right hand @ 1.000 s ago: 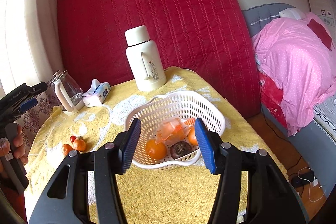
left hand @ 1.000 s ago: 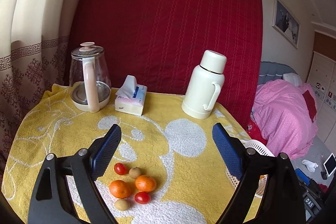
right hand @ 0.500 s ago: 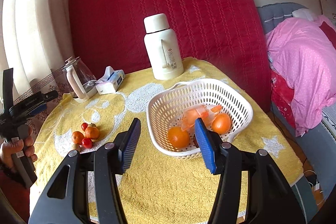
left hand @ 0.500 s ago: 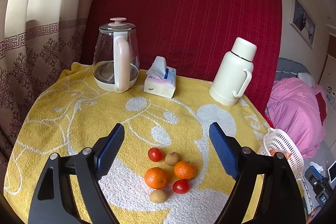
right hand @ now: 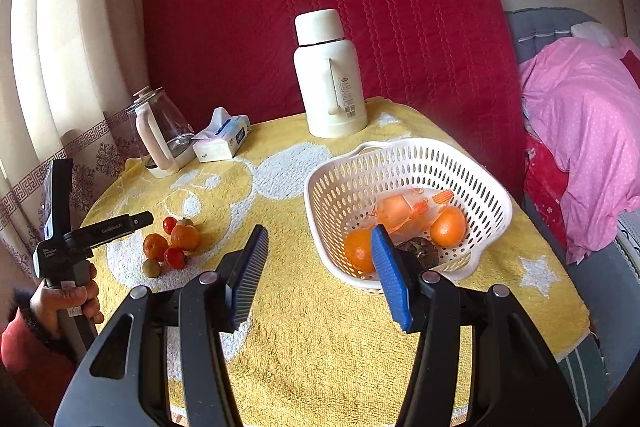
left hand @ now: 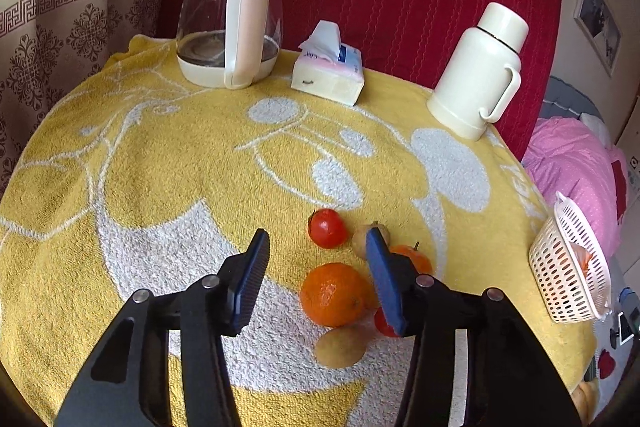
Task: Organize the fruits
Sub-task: 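Grasp a tangerine with the left tool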
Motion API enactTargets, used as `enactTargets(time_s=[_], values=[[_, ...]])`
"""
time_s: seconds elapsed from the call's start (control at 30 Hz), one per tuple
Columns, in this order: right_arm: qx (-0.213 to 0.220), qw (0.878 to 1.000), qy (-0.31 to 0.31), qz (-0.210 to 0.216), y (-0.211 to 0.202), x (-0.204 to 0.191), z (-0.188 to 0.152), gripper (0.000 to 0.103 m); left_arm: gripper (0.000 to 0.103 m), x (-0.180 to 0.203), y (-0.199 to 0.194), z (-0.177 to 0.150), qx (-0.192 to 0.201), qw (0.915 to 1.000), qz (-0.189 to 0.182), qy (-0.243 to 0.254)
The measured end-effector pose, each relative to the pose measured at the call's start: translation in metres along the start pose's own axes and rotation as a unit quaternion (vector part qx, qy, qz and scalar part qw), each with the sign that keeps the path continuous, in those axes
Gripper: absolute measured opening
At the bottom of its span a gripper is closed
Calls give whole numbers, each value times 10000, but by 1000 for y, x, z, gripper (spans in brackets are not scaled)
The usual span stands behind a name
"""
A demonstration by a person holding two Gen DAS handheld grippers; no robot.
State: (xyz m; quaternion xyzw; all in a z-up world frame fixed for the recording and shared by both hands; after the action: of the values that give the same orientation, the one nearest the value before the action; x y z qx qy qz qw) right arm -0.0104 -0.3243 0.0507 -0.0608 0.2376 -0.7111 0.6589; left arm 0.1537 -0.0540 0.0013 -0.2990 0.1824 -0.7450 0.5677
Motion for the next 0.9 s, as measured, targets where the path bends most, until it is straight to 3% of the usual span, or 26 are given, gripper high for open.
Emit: enactTargets(time_s=[0.1,0.43,0.63,0.9], values=[[-62,10000,-36,-2,4,-3,-3,55,42,-1,8,-7,-128,9998,-104,-56],[-227,9997,-131,14,15,-13,-10,55,43,7,11,-15,-149,9989,-455,16],[-287,9995,-160,31,19,-18,-13,55,43,8,12,-25,-289,9956,-847,-271],[-381,9990,-218,95,25,-27,-17,55,44,10,14,-26,-354,9948,-916,-279]])
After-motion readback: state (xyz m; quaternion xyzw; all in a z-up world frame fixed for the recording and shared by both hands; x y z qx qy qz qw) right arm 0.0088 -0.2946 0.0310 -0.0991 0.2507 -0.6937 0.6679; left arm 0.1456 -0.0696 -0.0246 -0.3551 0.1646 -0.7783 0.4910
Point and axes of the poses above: each gripper's, at about its wrist camera, not at the fingertips, and y roughly the way its jaws point, x to its right, z to its top, the point moved 6 cm from there along y, roughly the way its jaws point, and after that the axes turned 3 degrees about x, right-handed, at the moved point
